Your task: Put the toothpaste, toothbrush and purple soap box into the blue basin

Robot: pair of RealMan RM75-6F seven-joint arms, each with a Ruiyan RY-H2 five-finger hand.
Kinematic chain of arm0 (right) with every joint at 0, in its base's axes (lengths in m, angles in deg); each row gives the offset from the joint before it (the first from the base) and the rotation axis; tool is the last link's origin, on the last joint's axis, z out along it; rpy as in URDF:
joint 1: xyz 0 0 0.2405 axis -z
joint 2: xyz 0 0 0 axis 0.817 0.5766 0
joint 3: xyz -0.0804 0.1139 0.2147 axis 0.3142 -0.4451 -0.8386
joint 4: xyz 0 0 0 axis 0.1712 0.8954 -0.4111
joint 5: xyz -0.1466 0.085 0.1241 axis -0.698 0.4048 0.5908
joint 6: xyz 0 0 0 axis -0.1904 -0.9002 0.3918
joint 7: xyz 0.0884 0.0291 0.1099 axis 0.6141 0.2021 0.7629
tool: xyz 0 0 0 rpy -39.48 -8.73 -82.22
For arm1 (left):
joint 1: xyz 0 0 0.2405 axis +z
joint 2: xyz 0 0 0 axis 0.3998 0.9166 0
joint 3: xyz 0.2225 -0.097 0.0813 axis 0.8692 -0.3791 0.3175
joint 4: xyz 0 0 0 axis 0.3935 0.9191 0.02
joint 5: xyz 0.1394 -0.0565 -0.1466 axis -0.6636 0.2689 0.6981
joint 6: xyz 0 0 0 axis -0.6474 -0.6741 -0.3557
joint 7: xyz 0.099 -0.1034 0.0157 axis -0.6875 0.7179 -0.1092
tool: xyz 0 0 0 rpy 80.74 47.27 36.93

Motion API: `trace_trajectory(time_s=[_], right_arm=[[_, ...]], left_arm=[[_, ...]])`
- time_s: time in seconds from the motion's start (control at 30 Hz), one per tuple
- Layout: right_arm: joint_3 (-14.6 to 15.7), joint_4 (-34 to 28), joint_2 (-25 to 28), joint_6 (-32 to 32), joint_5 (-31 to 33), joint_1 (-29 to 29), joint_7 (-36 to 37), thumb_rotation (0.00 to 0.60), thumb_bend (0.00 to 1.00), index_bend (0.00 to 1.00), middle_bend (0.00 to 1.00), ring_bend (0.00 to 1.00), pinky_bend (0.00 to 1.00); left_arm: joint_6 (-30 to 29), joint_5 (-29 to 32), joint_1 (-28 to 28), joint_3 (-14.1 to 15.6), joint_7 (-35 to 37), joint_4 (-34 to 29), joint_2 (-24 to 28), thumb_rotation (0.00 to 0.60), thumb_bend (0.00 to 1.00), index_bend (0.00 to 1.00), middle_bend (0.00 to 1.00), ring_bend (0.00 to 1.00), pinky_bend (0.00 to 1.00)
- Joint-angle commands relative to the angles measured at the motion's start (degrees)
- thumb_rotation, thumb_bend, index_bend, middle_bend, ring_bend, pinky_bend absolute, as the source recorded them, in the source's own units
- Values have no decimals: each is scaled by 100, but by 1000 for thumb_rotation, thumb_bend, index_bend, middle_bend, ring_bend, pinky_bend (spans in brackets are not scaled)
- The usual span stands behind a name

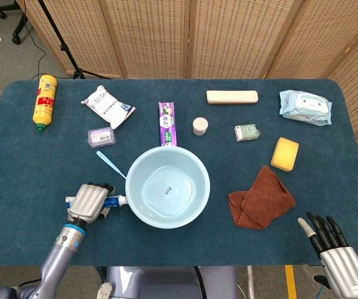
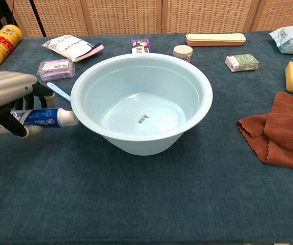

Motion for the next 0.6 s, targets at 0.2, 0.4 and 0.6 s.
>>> trace_trajectory(time_s=[0.2,0.4,0.6], right_arm=[[0,-5,1,-12,-7,7,-2,600,131,0,0,0,0],[12,-6,-4,-5,-30,8,-11,600,131,0,0,0,0],[15,-14,7,-26,-45,14,6,600,131,0,0,0,0]], left_arm=[[40,328,-219,-355,-155,-962,963,600,468,811,478,519,470],[-120,198,-348,-609,-90,-1334,1308,600,468,813,480,519,470],[-794,-998,-296,-728,434,-860,335,600,462,813,480,519,470]])
